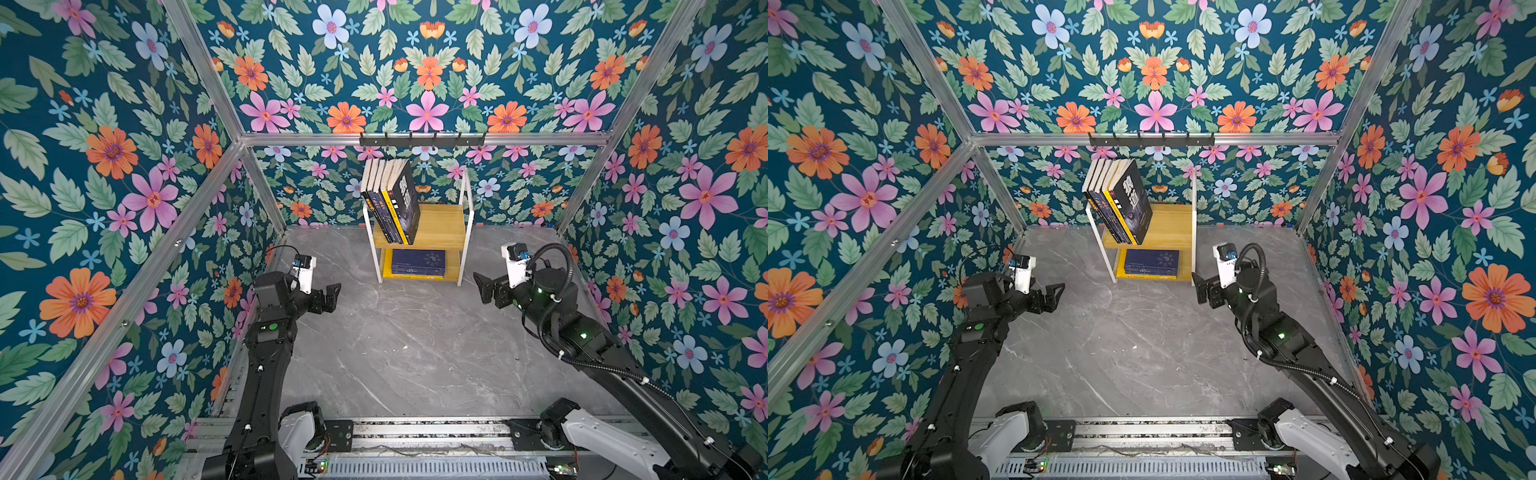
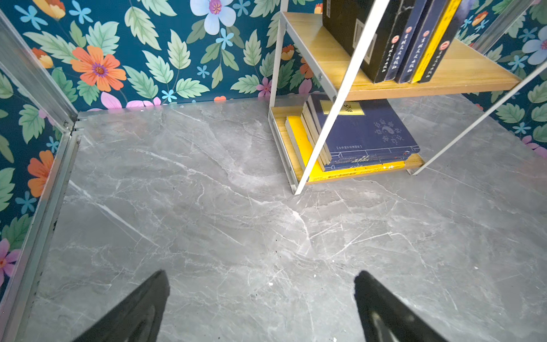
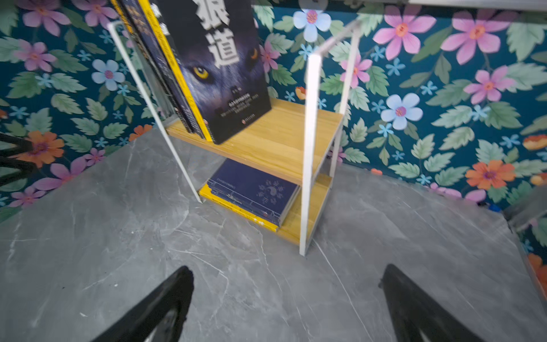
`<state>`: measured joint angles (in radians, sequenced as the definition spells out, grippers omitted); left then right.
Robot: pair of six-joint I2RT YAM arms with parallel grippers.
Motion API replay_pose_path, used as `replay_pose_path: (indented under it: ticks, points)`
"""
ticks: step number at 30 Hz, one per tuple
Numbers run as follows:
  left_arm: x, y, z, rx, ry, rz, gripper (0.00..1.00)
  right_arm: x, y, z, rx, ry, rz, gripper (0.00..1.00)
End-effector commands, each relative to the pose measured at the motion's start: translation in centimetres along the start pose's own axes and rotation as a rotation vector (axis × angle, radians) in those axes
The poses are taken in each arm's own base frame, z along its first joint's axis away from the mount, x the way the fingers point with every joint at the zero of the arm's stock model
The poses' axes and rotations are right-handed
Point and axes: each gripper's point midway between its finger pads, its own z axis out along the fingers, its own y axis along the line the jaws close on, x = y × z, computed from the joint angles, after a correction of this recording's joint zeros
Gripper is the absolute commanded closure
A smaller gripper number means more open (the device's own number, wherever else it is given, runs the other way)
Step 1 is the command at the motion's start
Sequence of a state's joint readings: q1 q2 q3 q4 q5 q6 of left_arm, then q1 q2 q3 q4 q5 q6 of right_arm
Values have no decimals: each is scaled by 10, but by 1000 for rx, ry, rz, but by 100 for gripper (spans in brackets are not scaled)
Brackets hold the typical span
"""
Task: Stacking books/files
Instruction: Reset both arms
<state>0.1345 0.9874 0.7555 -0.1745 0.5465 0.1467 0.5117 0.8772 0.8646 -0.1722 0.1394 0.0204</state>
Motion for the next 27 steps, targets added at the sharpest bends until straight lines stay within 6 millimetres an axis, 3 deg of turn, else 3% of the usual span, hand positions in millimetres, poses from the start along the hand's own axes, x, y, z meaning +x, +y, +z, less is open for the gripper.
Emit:
replay_pose_path:
  ticks: [1,5,11,21,27]
  points:
    - [-13,3,5,-10,-59,69,0,26,-19,-5,73,38,28,1]
    - [-7,3,19,4,-94,113,0,62,-54,-6,189,62,75,1]
    - [26,5,43,27,-106,131,0,101,-97,-12,292,61,203,5]
    - [78,9,54,-22,-229,158,0,137,-128,0,439,-10,181,1]
    - [73,16,51,-88,-325,135,0,150,-135,16,461,-17,148,1]
